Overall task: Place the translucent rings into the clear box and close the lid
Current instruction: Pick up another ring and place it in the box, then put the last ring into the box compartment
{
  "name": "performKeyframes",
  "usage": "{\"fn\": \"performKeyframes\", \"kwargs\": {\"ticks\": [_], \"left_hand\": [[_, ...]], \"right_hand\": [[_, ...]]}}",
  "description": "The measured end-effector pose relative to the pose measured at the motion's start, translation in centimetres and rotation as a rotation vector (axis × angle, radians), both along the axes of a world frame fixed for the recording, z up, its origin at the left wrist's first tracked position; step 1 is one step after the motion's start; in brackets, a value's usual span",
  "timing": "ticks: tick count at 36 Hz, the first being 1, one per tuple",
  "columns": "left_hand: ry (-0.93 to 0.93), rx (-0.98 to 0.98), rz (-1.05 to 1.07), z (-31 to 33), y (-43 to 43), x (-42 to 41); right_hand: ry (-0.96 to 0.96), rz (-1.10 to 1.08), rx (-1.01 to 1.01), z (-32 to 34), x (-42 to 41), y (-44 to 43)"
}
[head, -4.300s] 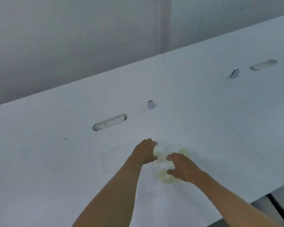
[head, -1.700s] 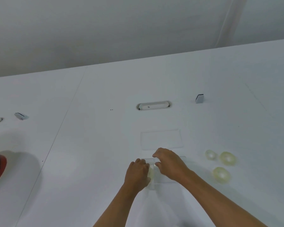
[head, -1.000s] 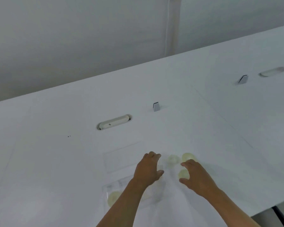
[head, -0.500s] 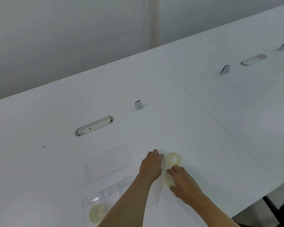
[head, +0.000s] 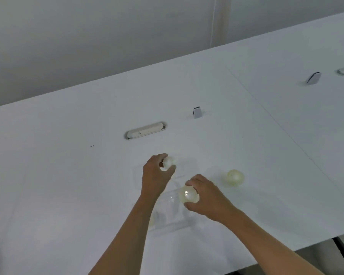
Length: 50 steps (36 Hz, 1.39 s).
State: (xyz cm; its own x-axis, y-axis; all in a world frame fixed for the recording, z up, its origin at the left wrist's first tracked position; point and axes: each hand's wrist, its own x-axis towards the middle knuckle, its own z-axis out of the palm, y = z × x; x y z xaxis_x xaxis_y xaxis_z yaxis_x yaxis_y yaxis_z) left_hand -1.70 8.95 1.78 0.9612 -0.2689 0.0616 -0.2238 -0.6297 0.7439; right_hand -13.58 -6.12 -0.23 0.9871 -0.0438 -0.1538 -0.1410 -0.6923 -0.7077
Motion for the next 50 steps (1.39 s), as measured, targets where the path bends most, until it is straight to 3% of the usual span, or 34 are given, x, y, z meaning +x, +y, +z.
{"fn": "performKeyframes", "kwargs": {"ticks": [10, 20, 26, 31, 38, 45, 50], "left_hand": [[0.042, -0.005, 0.171, 0.3, 10.0, -2.5], [0.102, 0.083, 0.085, -1.4, 11.8, -4.9], [0.151, 0.179, 0.007, -2.8, 11.4, -5.4], [0.171, 0.249, -0.04, -3.6, 10.7, -5.7], [0.075, 0.415, -0.224, -4.4, 8.8, -6.1], [-0.003, 0.668, -0.404, -4.8, 6.5, -6.5], [0.021, 0.732, -0.445, -5.4, 6.5, -6.5]], "right_hand": [[-0.005, 0.42, -0.332, -0.8, 2.6, 8.1], [0.023, 0.564, -0.662, -2.1, 3.8, 9.5], [0.031, 0.595, -0.71, -3.3, 4.1, 9.7], [0.079, 0.538, -0.613, -3.6, 4.1, 9.4], [-0.02, 0.191, -0.291, -1.4, 3.6, 6.0], [-0.035, 0.015, -0.192, 0.3, 2.7, 1.2], [-0.034, -0.096, -0.147, 0.1, 1.7, -1.8]]}}
